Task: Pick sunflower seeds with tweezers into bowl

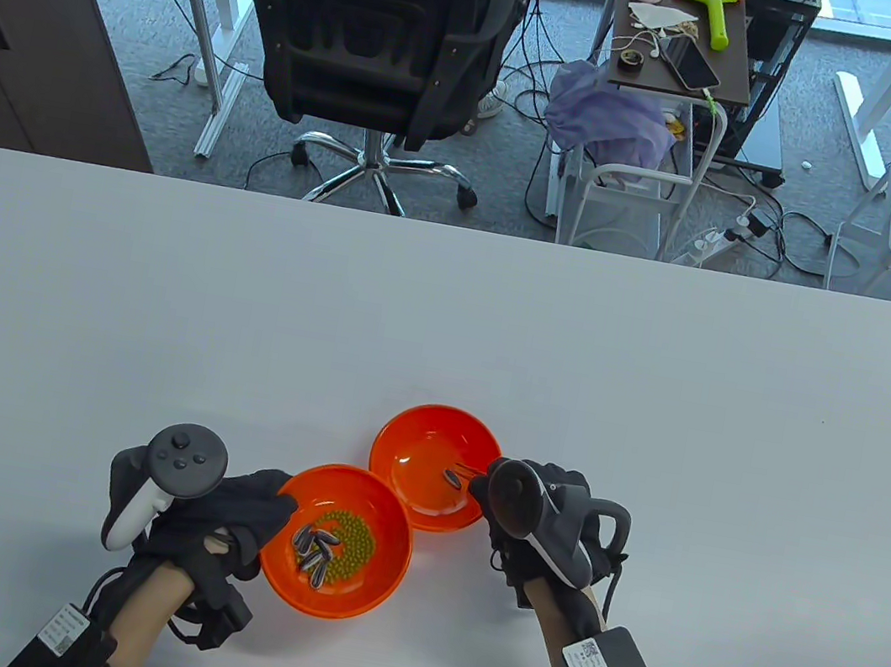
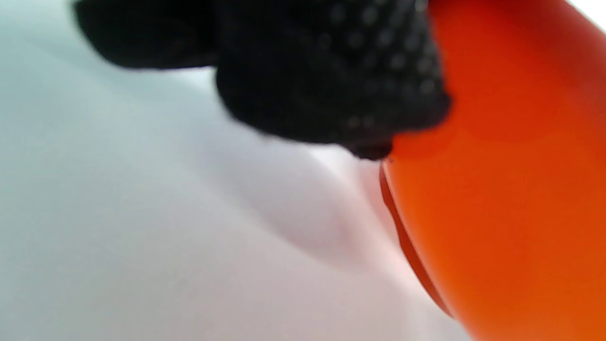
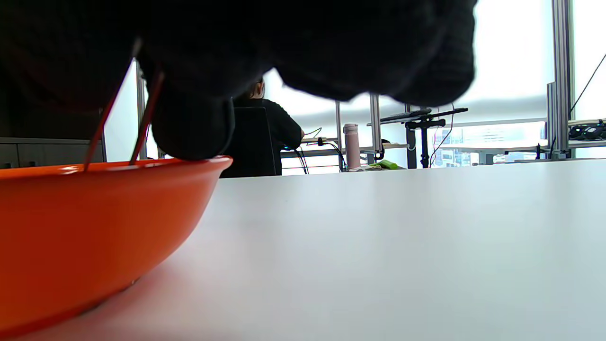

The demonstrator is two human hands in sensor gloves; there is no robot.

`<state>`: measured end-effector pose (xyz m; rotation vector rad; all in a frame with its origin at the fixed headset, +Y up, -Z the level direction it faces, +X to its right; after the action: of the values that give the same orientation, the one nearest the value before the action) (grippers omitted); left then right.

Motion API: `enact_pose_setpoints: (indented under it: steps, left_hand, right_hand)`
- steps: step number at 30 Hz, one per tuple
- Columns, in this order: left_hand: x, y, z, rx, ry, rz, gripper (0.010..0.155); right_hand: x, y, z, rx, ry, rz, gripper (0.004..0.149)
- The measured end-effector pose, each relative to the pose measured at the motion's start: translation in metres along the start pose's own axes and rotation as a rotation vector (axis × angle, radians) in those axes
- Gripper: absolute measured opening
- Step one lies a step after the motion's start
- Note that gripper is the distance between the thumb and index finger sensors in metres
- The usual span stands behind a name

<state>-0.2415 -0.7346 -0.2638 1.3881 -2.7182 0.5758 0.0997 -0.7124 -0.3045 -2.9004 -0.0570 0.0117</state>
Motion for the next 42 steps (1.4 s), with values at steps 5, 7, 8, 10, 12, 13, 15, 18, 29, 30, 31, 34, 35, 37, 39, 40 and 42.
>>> enact_pose_setpoints:
  steps: [5, 7, 8, 10, 12, 13, 15, 18, 29, 30, 31, 34, 35, 37, 39, 40, 42]
  left_hand:
    - [0.0, 0.0, 0.0, -0.001, 0.002, 0.001, 0.049]
    - [0.0, 0.0, 0.0, -0.004, 0.002, 0.002, 0.049]
    - [0.001, 0.0, 0.0, -0.003, 0.003, 0.003, 0.049]
    - [0.001, 0.0, 0.0, -0.002, 0.004, 0.006, 0.049]
    - [0.001, -0.001, 0.001, 0.001, 0.005, 0.007, 0.049]
    - [0.0, -0.001, 0.001, 0.001, 0.004, 0.008, 0.049]
    - [0.0, -0.001, 0.001, 0.002, 0.003, 0.009, 0.049]
    - [0.001, -0.002, 0.001, 0.0, 0.004, 0.008, 0.049]
    - [0.0, -0.003, 0.002, 0.002, 0.003, 0.013, 0.049]
    - [0.0, -0.003, 0.002, 0.002, 0.003, 0.013, 0.049]
    - [0.0, -0.003, 0.002, 0.002, 0.002, 0.013, 0.048]
    - [0.0, -0.004, 0.002, 0.006, 0.001, 0.011, 0.049]
    - [0.0, -0.004, 0.002, 0.007, 0.0, 0.011, 0.049]
    - [0.0, -0.004, 0.002, 0.008, -0.003, 0.01, 0.049]
    - [0.0, -0.005, 0.002, 0.01, -0.006, 0.008, 0.049]
    - [-0.001, -0.005, 0.002, 0.01, -0.006, 0.007, 0.049]
    - [-0.001, -0.005, 0.002, 0.009, -0.007, 0.016, 0.049]
  right_hand:
    - [0.001, -0.014, -0.002, 0.041, 0.021, 0.089, 0.04]
    - [0.001, -0.021, -0.003, 0.062, 0.027, 0.133, 0.04]
    - [0.001, -0.025, -0.003, 0.073, 0.026, 0.155, 0.04]
    - [0.0, -0.034, -0.005, 0.089, 0.024, 0.212, 0.04]
    - [-0.005, -0.044, -0.008, 0.104, -0.008, 0.271, 0.04]
    - [-0.009, -0.048, -0.01, 0.102, -0.042, 0.297, 0.04]
    - [-0.019, -0.054, -0.012, 0.09, -0.128, 0.332, 0.04]
    - [-0.038, -0.059, -0.019, 0.054, -0.235, 0.318, 0.039]
    - [-0.087, -0.046, -0.043, 0.011, -0.44, 0.131, 0.04]
    - [-0.089, -0.045, -0.043, 0.013, -0.446, 0.126, 0.04]
    - [-0.091, -0.043, -0.044, 0.011, -0.451, 0.126, 0.04]
    - [-0.096, -0.041, -0.047, 0.005, -0.463, 0.11, 0.04]
    - [-0.097, -0.041, -0.048, 0.004, -0.461, 0.1, 0.041]
    - [-0.099, -0.041, -0.05, 0.017, -0.467, 0.08, 0.04]
    - [-0.101, -0.039, -0.051, 0.014, -0.475, 0.075, 0.04]
    - [-0.101, -0.039, -0.052, 0.021, -0.479, 0.078, 0.04]
    - [-0.103, -0.039, -0.053, 0.036, -0.489, 0.08, 0.039]
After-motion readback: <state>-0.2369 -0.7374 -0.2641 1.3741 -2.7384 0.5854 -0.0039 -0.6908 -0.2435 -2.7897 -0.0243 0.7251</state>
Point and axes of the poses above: the tracker on the back of each hand, its own x axis roughly to the little-finger side, its own z axis roughly from the wrist to the fingertips, y = z × x, the point moved 2 cm from there along z, roughly from the wrist to the fingertips, and after that the axes turned 12 degrees about -z, right-handed, at the moved point
